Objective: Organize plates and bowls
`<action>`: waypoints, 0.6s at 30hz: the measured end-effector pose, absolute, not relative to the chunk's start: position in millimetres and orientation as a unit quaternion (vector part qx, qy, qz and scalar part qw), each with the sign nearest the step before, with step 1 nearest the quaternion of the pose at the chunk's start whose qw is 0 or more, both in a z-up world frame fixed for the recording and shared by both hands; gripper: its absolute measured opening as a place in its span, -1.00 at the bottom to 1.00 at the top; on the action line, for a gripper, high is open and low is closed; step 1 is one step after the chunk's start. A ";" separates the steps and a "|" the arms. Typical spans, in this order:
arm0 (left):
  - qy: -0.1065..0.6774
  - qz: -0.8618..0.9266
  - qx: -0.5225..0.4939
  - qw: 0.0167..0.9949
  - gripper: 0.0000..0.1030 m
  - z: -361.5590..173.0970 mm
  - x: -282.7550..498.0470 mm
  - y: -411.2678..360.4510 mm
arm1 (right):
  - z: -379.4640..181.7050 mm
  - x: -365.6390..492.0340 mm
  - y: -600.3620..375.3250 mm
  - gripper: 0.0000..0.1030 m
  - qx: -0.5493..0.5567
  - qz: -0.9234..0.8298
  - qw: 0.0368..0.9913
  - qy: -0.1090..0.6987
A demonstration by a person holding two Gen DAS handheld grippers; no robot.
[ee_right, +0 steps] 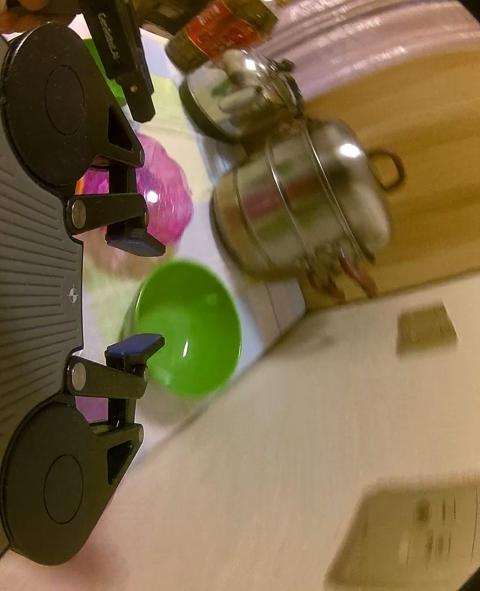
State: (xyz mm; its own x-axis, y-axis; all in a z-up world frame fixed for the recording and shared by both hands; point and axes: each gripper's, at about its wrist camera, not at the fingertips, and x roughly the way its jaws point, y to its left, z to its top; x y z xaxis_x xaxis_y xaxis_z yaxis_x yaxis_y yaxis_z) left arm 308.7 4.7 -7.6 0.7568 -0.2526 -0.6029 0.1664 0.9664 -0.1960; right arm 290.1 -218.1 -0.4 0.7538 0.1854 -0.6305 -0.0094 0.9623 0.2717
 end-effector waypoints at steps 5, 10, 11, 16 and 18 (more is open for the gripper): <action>0.334 -0.148 -0.059 0.929 -0.23 1.5 285.6 -37.3 | 15.6 241.1 -266.0 -0.10 0.147 -0.002 0.927 0.344; 0.346 -0.174 -0.042 0.921 0.06 -4.8 269.1 -78.1 | 12.9 197.6 -303.7 -0.10 0.170 -0.044 0.919 0.353; 0.351 -0.179 -0.037 0.918 0.10 -8.2 266.9 -85.9 | 10.5 189.0 -309.6 -0.10 0.172 -0.049 0.917 0.355; 0.373 -0.198 -0.002 0.906 0.15 -30.4 262.6 -116.1 | -6.7 161.5 -322.3 -0.10 0.167 -0.069 0.912 0.368; 0.382 -0.206 0.006 0.901 0.15 -38.7 263.0 -123.8 | -16.1 155.1 -326.0 -0.10 0.166 -0.075 0.910 0.373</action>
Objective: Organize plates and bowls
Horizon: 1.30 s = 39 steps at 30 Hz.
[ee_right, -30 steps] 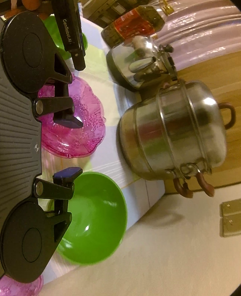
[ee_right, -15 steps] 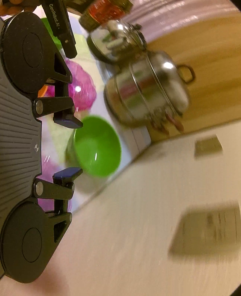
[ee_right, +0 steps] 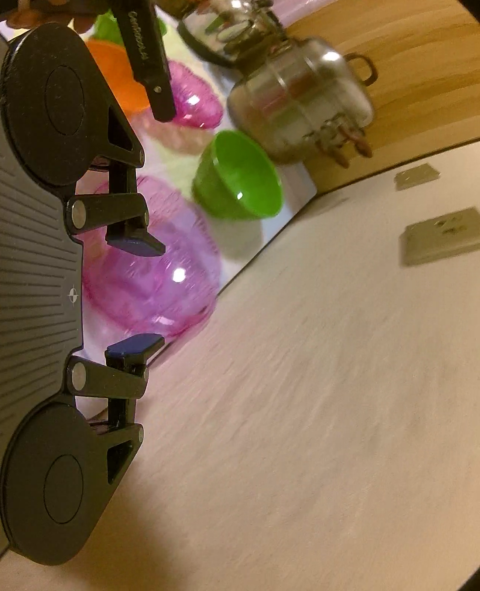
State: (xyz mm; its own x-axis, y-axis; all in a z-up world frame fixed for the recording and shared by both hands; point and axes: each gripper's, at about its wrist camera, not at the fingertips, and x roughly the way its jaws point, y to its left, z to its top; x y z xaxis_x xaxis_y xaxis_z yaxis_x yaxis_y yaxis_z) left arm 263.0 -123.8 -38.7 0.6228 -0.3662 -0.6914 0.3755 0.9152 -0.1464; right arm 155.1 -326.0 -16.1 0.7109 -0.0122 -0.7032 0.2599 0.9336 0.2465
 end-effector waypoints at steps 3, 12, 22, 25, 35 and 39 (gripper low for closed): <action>0.392 -0.214 0.024 0.894 0.15 -50.4 267.9 -135.7 | -27.7 149.3 -332.4 -0.10 0.172 -0.081 0.907 0.377; 0.417 -0.231 0.047 0.878 0.15 -74.6 286.5 -157.0 | -57.4 161.1 -331.5 -0.10 0.179 -0.083 0.900 0.389; 0.441 -0.238 0.065 0.863 -0.07 -95.8 311.6 -167.8 | -74.5 167.5 -342.5 -0.10 0.203 -0.089 0.894 0.390; 0.446 -0.240 0.066 0.860 -0.11 -100.9 316.3 -169.8 | -75.6 169.5 -342.9 -0.11 0.205 -0.087 0.895 0.387; 0.453 -0.240 0.080 0.855 -0.44 -110.4 322.1 -175.0 | -88.6 180.1 -341.9 -0.32 0.207 -0.087 0.889 0.398; 0.456 -0.240 0.080 0.853 -0.63 -111.7 322.5 -175.6 | -94.7 182.5 -343.0 -0.37 0.212 -0.088 0.885 0.404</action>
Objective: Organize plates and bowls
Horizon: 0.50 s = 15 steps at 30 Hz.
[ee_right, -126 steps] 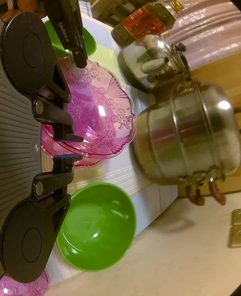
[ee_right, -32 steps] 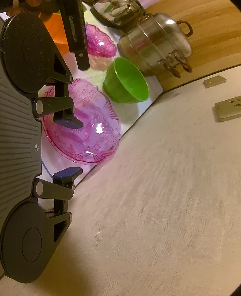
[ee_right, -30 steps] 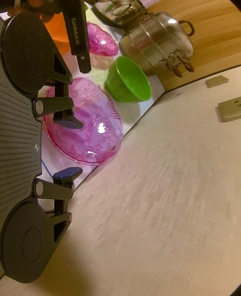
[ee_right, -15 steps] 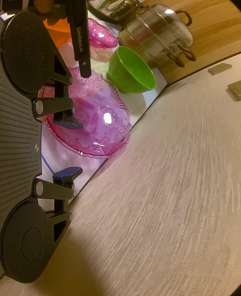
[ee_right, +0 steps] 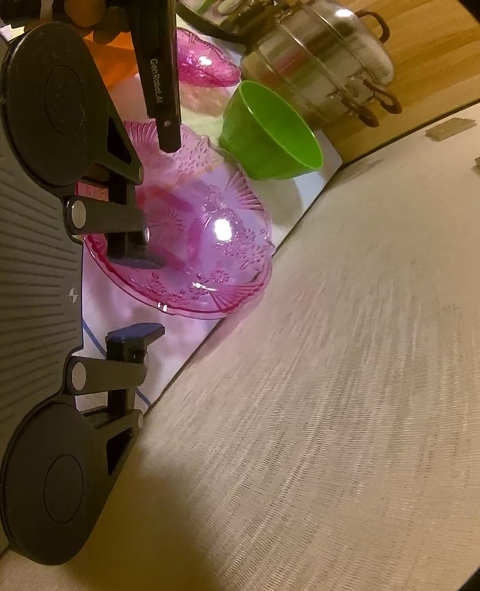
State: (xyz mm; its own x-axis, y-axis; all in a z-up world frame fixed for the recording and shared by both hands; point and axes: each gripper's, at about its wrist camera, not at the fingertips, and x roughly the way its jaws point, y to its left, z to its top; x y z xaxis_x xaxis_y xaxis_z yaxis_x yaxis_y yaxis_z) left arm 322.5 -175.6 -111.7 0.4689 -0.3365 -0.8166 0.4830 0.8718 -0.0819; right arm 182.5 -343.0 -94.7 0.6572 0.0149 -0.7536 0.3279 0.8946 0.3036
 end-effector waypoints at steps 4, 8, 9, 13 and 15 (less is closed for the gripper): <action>0.457 -0.239 0.079 0.853 -0.66 -112.7 323.3 -175.6 | -97.5 183.5 -343.2 -0.53 0.215 -0.088 0.883 0.409; 0.459 -0.239 0.076 0.852 -0.73 -112.3 324.4 -175.4 | -99.0 185.8 -342.4 -0.70 0.213 -0.088 0.882 0.412; 0.459 -0.239 0.078 0.852 -0.74 -112.1 324.6 -175.5 | -99.1 186.1 -342.1 -0.71 0.212 -0.089 0.882 0.412; 0.455 -0.237 0.080 0.855 -0.75 -107.8 322.7 -175.3 | -97.4 185.4 -343.0 -0.71 0.217 -0.088 0.881 0.411; 0.451 -0.236 0.080 0.857 -0.75 -102.7 320.5 -174.1 | -93.4 184.0 -343.0 -0.72 0.218 -0.085 0.883 0.407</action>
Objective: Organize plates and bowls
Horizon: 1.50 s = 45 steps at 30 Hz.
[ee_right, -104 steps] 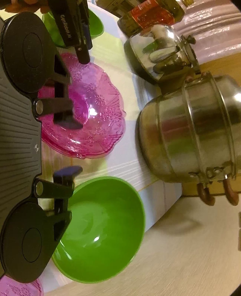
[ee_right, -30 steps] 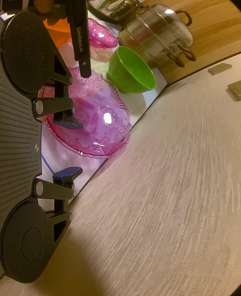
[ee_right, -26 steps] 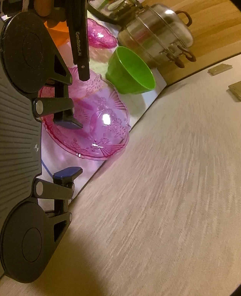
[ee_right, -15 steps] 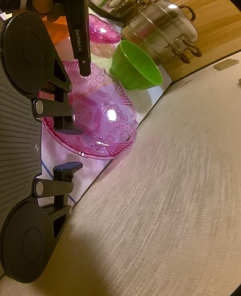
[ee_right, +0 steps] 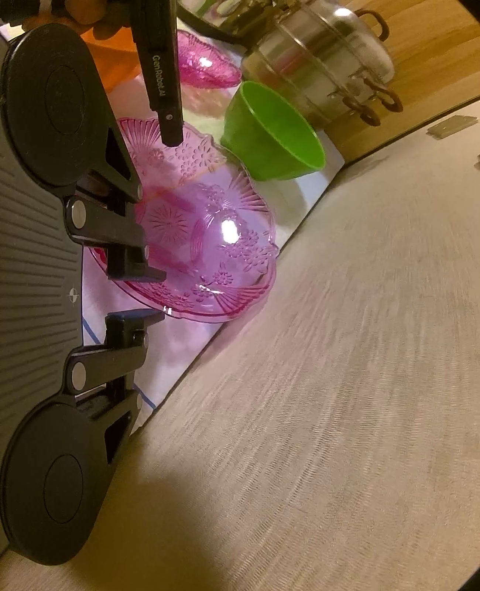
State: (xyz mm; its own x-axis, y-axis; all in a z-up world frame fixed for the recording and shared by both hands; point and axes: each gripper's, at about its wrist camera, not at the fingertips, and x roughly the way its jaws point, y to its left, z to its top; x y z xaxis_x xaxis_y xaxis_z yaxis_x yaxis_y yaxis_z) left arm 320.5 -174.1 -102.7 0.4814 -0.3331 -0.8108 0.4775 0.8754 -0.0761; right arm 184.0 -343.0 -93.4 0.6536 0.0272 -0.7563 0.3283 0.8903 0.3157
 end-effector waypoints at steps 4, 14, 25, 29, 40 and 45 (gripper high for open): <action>0.444 -0.231 0.070 0.863 -0.75 -89.0 315.3 -167.8 | -83.2 183.0 -341.0 -0.72 0.212 -0.079 0.886 0.404; 0.431 -0.218 0.041 0.875 -0.75 -49.7 297.5 -144.6 | -45.5 171.0 -329.8 -0.72 0.202 -0.059 0.898 0.386; 0.410 -0.179 -0.003 0.894 -0.75 -5.4 275.0 -91.7 | -1.3 175.3 -294.5 -0.72 0.174 -0.013 0.913 0.369; 0.404 -0.159 -0.013 0.901 -0.75 6.7 271.1 -68.8 | 11.1 180.3 -273.9 -0.72 0.160 0.008 0.917 0.365; 0.396 -0.108 -0.044 0.911 -0.75 19.4 267.7 -2.2 | 21.8 210.7 -210.5 -0.72 0.120 0.066 0.922 0.362; 0.393 -0.090 -0.052 0.914 -0.75 18.0 269.5 18.4 | 22.1 223.8 -189.4 -0.72 0.106 0.084 0.922 0.362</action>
State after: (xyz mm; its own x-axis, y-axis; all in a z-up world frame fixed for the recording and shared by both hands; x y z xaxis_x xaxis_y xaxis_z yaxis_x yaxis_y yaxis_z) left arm 269.5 18.4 18.0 0.6750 -0.2056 -0.7086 0.1247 0.9784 -0.1652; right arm 223.8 -189.4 22.1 0.7236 0.2322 -0.6500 -0.0781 0.9632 0.2572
